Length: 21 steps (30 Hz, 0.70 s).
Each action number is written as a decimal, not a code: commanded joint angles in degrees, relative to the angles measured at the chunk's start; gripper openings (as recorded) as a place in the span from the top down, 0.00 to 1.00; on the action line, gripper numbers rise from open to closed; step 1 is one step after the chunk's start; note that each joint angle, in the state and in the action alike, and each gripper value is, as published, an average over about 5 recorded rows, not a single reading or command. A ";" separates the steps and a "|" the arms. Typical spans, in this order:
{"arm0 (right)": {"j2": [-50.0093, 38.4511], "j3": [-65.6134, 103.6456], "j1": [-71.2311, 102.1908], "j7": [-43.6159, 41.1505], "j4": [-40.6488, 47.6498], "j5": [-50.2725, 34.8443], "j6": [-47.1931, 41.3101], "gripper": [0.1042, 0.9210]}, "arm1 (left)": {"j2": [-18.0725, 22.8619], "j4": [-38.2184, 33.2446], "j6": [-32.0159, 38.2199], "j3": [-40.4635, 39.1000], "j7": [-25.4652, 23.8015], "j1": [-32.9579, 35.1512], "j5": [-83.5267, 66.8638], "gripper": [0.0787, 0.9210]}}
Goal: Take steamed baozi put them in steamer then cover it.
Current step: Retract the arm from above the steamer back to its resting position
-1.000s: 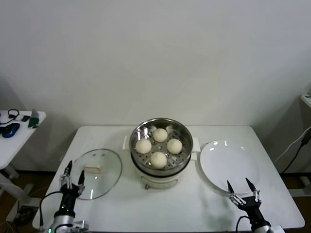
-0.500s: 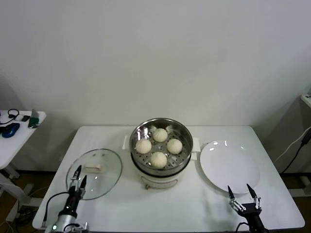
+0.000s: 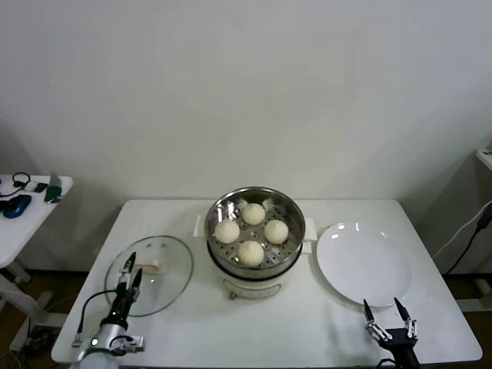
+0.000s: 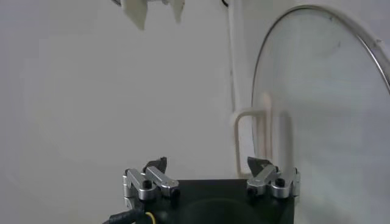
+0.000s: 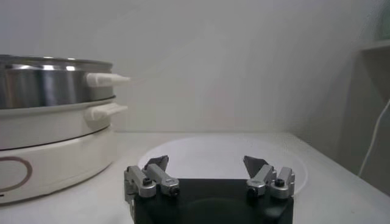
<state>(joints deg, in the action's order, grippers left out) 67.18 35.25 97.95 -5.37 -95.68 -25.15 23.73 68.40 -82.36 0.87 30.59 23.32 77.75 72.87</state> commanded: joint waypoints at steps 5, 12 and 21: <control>0.95 0.13 0.44 0.21 -0.48 0.31 0.38 0.12 | -0.33 4.67 -1.19 -3.62 -1.16 -5.45 -1.51 0.14; 1.51 0.06 0.56 0.16 -0.63 0.91 0.64 0.12 | 0.15 6.46 -2.04 -3.09 -0.54 -5.39 -0.74 0.36; 1.86 -0.11 0.20 0.25 -0.74 1.19 0.43 0.12 | 0.91 7.43 -2.05 -2.07 -0.13 -5.81 -0.82 0.67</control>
<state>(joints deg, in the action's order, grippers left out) 68.85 35.24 98.20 -5.18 -96.32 -24.13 24.27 69.14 -76.22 -1.00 28.60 23.00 73.03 72.19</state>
